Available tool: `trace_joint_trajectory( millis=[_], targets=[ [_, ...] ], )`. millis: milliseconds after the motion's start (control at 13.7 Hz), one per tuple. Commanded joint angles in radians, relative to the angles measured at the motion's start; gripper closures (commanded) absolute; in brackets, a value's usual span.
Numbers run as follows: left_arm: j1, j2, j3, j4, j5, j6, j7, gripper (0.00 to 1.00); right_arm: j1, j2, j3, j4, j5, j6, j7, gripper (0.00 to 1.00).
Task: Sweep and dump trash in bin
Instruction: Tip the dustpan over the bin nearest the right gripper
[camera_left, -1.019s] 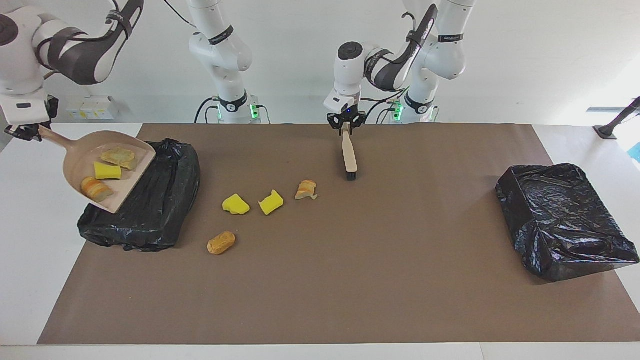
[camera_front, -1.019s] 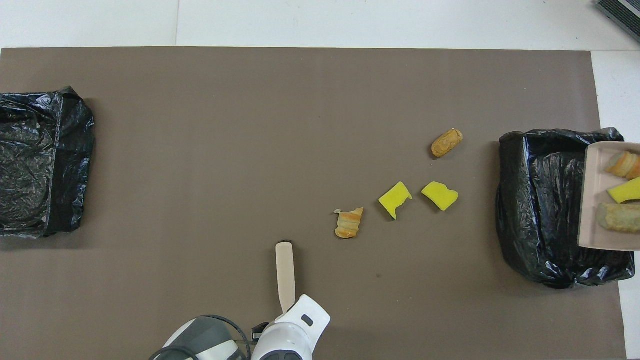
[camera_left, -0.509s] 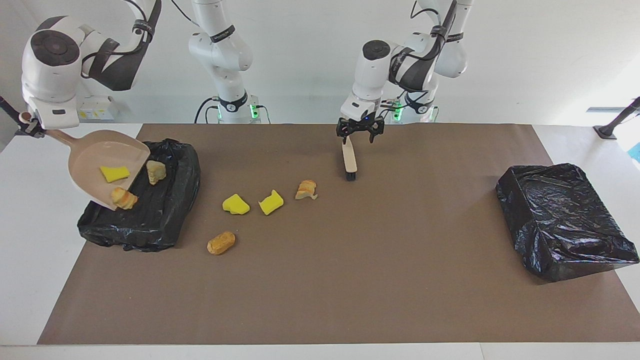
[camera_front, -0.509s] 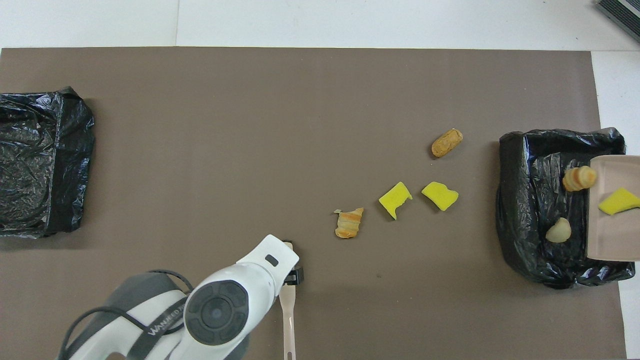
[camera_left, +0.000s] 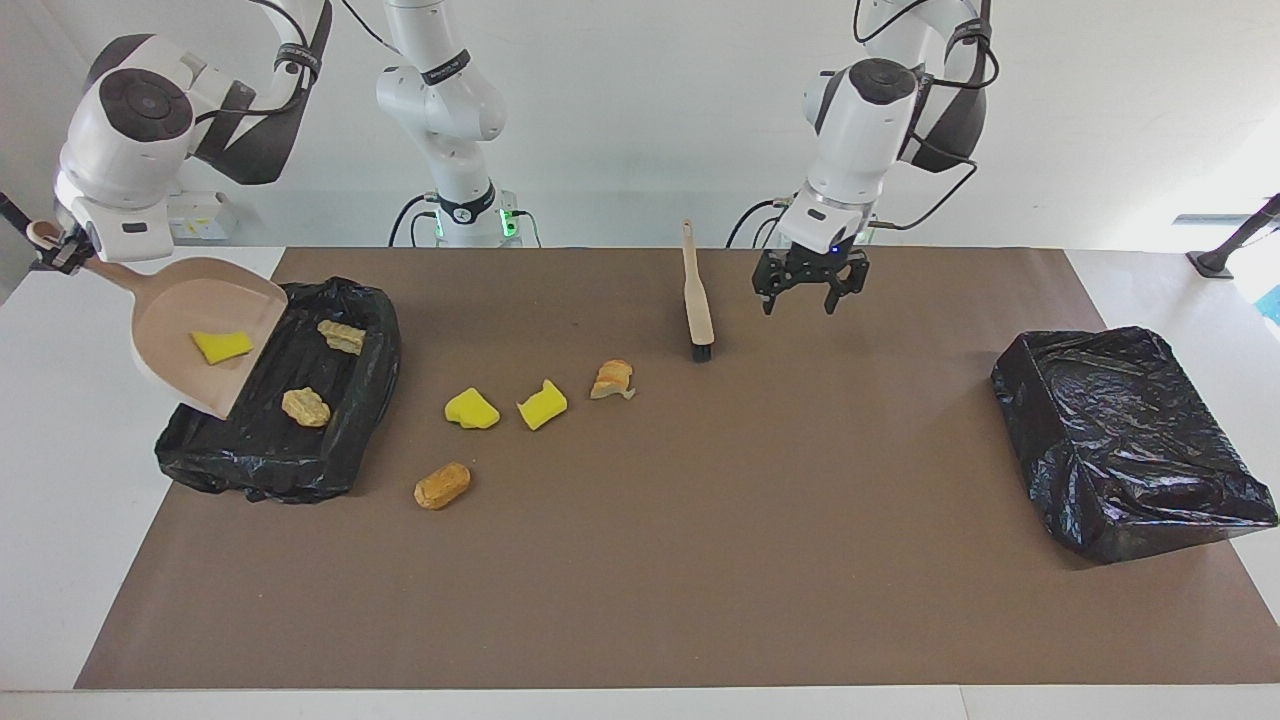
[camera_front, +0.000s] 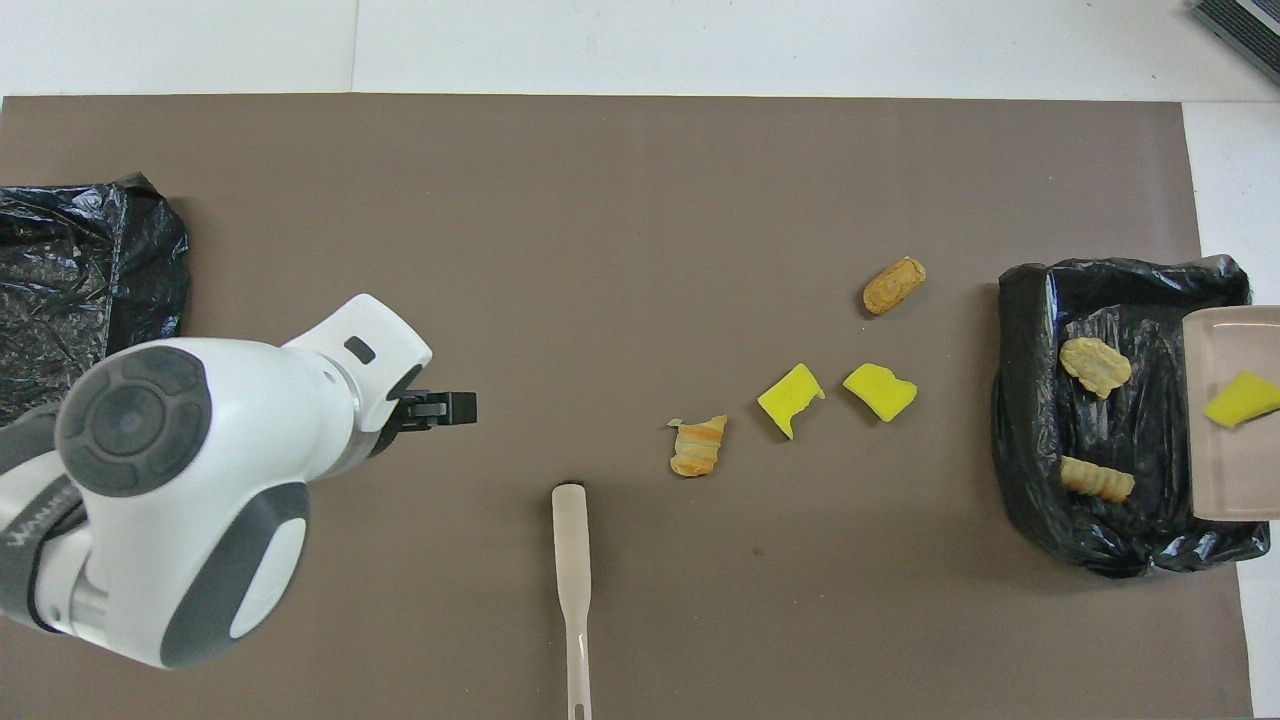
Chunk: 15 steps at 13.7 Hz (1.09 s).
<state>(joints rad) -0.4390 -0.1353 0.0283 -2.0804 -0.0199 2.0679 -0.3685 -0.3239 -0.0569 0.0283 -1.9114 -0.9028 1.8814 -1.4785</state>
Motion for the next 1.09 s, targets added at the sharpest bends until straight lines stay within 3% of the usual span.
trace_joint_trajectory(
  millis=[0,146,364,582,728,873,1019],
  targets=[
    [0.119,0.089,-0.011,0.164,0.009,-0.099,0.171,0.0,0.098,-0.023,0.001,-0.017,-0.083,-0.089,0.107,1.0],
    [0.202,0.115,-0.011,0.248,0.005,-0.181,0.287,0.0,0.152,-0.024,0.001,-0.017,-0.116,-0.128,0.129,1.0],
    [0.272,0.115,-0.011,0.333,0.014,-0.27,0.322,0.0,0.169,-0.024,0.002,-0.017,-0.154,-0.139,0.129,1.0],
    [0.356,0.117,-0.011,0.393,0.008,-0.339,0.374,0.0,0.213,-0.024,0.002,0.032,-0.148,-0.229,0.13,1.0],
    [0.385,0.118,-0.01,0.448,0.003,-0.405,0.382,0.0,0.244,-0.026,0.024,0.125,-0.104,-0.345,0.109,1.0],
    [0.39,0.117,-0.01,0.496,-0.003,-0.48,0.381,0.0,0.255,-0.023,0.07,0.221,0.019,-0.462,0.136,1.0],
    [0.39,0.112,-0.008,0.513,-0.002,-0.517,0.381,0.0,0.301,-0.02,0.1,0.247,0.091,-0.536,0.289,1.0]
  ],
)
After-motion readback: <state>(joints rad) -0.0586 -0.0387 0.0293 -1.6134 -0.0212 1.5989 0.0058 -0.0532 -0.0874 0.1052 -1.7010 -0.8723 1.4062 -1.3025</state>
